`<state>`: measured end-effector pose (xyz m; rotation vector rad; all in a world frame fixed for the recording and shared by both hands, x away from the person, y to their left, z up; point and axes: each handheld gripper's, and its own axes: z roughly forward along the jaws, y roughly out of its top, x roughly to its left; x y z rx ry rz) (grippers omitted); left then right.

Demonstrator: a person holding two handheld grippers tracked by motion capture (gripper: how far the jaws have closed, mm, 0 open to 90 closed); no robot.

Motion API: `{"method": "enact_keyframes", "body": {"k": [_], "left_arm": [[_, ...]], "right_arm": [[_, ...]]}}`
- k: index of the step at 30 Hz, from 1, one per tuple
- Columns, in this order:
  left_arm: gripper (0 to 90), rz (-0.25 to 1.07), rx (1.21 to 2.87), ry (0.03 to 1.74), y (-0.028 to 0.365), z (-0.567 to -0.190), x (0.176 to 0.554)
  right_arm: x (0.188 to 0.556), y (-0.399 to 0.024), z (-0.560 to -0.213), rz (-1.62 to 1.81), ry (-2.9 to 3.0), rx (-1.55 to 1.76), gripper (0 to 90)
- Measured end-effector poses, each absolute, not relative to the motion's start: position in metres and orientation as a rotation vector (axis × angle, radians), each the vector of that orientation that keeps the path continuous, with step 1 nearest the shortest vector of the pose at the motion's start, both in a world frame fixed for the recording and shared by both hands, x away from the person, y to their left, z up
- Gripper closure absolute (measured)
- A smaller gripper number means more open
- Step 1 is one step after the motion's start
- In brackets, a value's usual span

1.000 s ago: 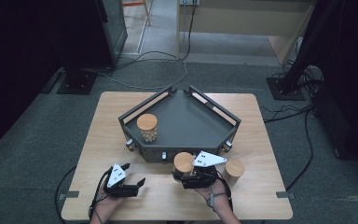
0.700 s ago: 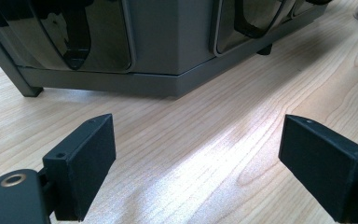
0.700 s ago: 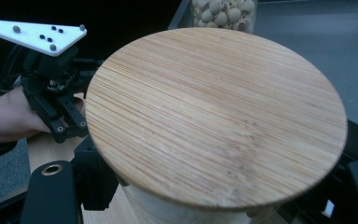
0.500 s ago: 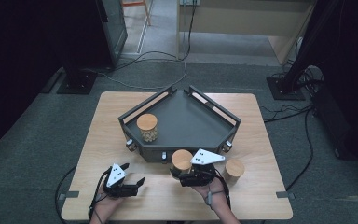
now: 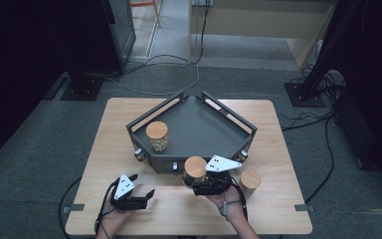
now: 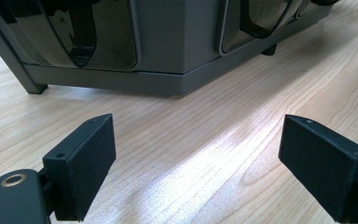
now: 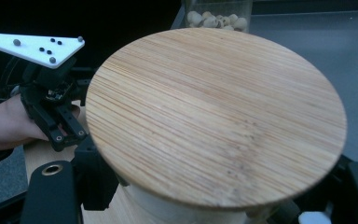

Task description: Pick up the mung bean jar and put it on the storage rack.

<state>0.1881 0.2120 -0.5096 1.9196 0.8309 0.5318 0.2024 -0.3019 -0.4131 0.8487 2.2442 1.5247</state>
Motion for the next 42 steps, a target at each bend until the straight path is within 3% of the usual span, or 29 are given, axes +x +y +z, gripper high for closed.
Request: {"method": "enact_keyframes", "body": {"k": [42], "left_arm": [[10.8,0.538,1.932,0.823,0.21,-0.509,0.188]], "right_arm": [[0.211,-0.297,-0.391,1.51,2.207,0.856,25.2]]}}
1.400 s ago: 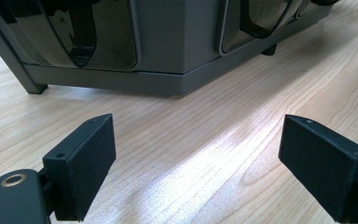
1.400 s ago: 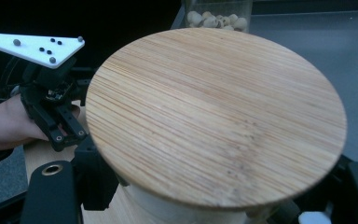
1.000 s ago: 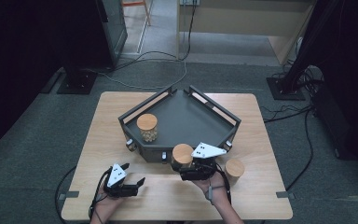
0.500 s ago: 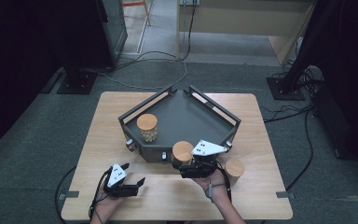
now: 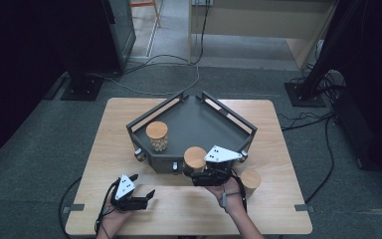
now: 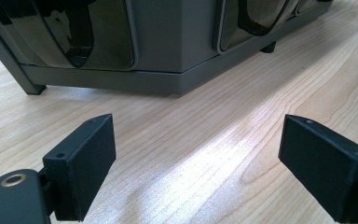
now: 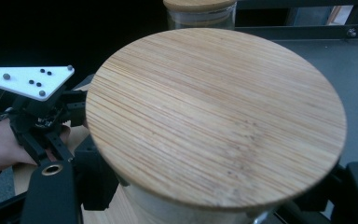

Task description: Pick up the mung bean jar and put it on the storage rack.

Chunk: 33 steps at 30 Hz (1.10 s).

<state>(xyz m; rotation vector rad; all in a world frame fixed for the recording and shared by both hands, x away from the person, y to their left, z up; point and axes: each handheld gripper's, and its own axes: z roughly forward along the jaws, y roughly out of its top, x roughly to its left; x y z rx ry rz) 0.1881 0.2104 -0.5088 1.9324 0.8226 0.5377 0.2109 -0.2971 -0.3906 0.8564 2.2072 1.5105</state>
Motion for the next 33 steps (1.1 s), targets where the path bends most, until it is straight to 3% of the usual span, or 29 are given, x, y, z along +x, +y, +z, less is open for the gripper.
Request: {"method": "enact_keyframes", "body": {"k": [33], "left_arm": [[10.8,0.542,1.941,0.813,0.21,-0.508,0.188]], "right_arm": [[0.225,-0.289,-0.374,1.457,2.188,0.885,25.2]]}}
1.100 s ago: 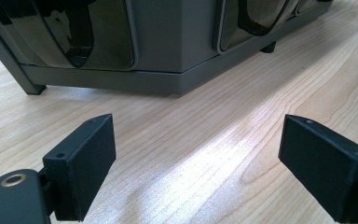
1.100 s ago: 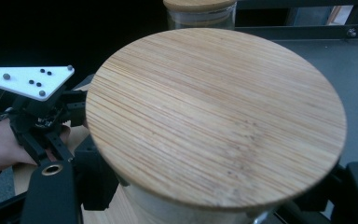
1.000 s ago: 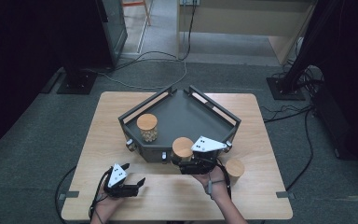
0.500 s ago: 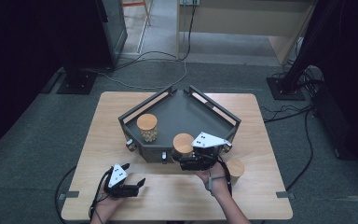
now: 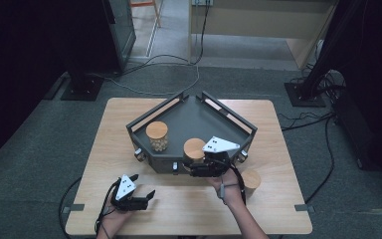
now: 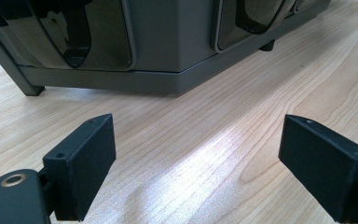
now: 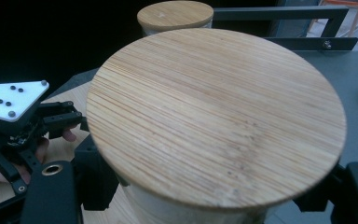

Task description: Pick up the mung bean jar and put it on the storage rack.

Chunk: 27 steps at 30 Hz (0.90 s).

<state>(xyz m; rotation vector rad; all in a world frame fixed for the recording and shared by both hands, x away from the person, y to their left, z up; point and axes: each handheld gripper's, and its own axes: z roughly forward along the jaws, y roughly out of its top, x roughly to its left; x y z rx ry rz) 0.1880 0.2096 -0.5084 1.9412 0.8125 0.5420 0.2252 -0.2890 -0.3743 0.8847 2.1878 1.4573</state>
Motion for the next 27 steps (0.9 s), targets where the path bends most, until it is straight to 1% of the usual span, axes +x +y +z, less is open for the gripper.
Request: {"method": "enact_keyframes", "body": {"k": [27], "left_arm": [[10.8,0.544,1.946,0.812,0.208,-0.508,0.188]], "right_arm": [[0.239,-0.282,-0.368,1.422,2.149,0.925,25.2]]}}
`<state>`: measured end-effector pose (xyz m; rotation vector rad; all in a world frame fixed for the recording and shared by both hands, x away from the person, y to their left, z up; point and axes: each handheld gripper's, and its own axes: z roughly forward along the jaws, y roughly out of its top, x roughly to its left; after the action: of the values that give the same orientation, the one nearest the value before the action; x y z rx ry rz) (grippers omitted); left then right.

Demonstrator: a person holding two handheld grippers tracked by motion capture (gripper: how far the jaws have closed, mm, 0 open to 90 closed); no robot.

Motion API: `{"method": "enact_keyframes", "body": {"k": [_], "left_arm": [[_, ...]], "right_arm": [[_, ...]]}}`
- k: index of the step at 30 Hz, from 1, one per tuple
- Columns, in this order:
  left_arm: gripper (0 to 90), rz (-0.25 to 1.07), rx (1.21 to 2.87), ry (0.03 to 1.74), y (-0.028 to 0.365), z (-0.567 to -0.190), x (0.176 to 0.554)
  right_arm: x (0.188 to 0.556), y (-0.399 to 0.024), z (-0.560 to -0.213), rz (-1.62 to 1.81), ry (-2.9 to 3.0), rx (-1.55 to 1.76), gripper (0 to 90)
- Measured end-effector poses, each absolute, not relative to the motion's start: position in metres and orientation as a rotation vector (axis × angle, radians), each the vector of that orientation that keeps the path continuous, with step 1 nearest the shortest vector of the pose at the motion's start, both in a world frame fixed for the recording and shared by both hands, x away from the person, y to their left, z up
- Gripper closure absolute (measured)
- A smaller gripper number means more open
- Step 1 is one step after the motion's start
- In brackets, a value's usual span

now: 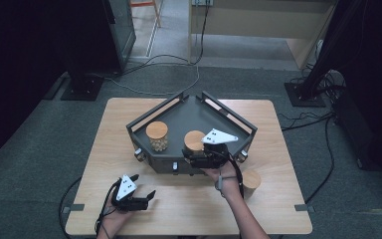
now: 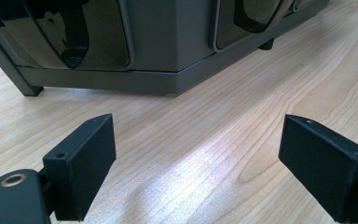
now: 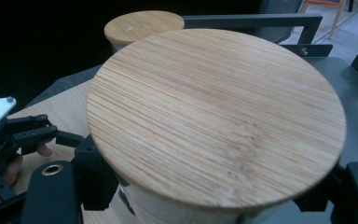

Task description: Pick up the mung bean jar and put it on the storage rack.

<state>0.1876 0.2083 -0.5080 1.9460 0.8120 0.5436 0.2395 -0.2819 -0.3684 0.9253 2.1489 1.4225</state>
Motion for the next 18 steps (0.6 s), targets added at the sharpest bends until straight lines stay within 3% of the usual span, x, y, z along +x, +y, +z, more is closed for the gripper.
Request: {"method": "enact_keyframes", "body": {"k": [18], "left_arm": [[10.8,0.539,1.946,0.809,0.209,-0.508,0.188]], "right_arm": [[0.253,-0.269,-0.364,1.393,2.121,0.936,25.2]]}}
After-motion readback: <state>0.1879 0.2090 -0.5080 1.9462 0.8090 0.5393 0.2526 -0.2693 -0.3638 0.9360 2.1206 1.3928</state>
